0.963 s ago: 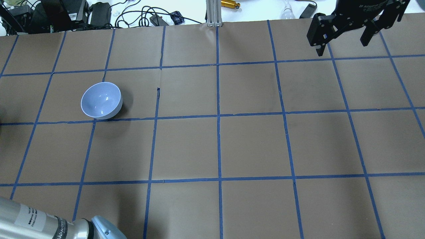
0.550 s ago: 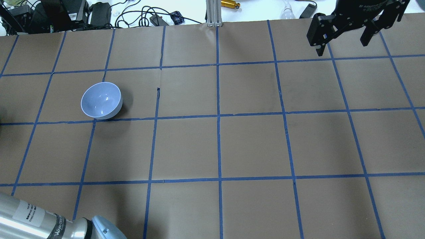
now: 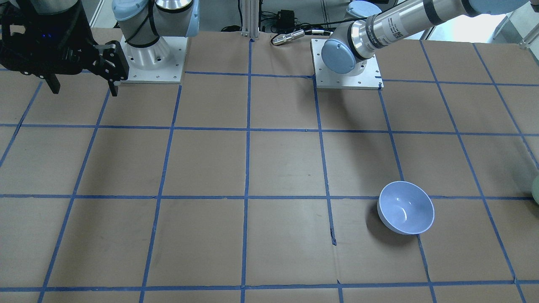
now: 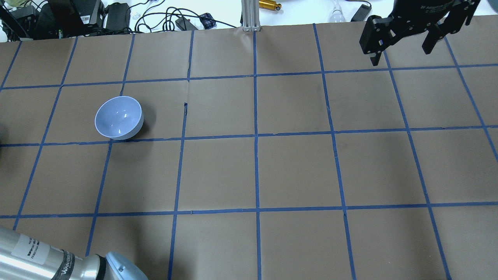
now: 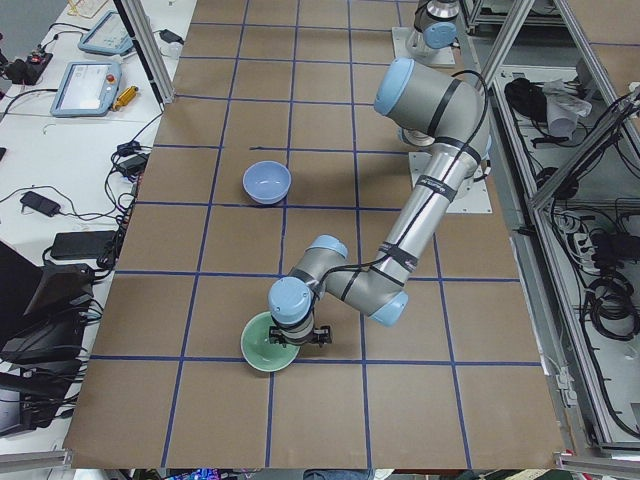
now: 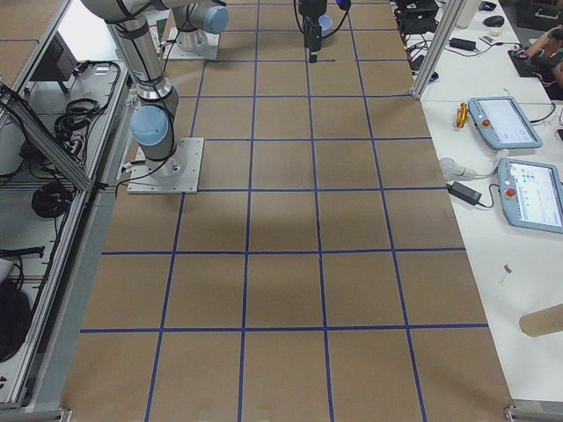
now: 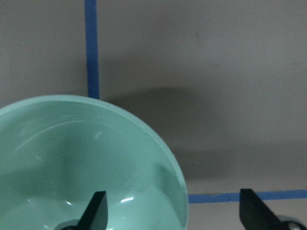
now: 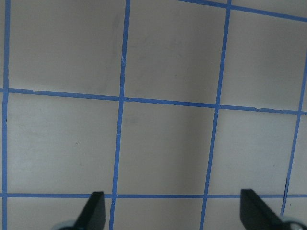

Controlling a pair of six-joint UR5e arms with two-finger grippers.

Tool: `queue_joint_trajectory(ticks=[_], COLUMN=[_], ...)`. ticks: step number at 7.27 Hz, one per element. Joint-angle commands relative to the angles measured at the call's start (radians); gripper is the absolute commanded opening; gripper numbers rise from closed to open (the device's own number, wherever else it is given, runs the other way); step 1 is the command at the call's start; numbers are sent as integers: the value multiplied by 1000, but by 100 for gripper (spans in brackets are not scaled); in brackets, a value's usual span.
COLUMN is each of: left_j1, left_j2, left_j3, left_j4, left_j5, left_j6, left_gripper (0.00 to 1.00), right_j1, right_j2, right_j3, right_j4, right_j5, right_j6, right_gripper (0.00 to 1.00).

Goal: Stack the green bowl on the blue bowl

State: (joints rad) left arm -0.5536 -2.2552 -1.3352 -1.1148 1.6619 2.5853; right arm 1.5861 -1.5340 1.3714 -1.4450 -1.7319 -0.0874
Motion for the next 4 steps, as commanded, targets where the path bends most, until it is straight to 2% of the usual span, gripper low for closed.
queue_joint_trajectory(ticks=[1, 4], left_j1=[3, 1], left_j2=[0, 0], left_j3=[-10, -35], left_j4=[0, 1], left_j5=[-13, -14], left_j6=[6, 6], left_gripper=[86, 84], right_j1=[0, 0], right_j2=[0, 0], right_j3=[0, 0], right_j4=[0, 0], right_j5=[0, 0], right_j6=[0, 0], right_gripper=[100, 100])
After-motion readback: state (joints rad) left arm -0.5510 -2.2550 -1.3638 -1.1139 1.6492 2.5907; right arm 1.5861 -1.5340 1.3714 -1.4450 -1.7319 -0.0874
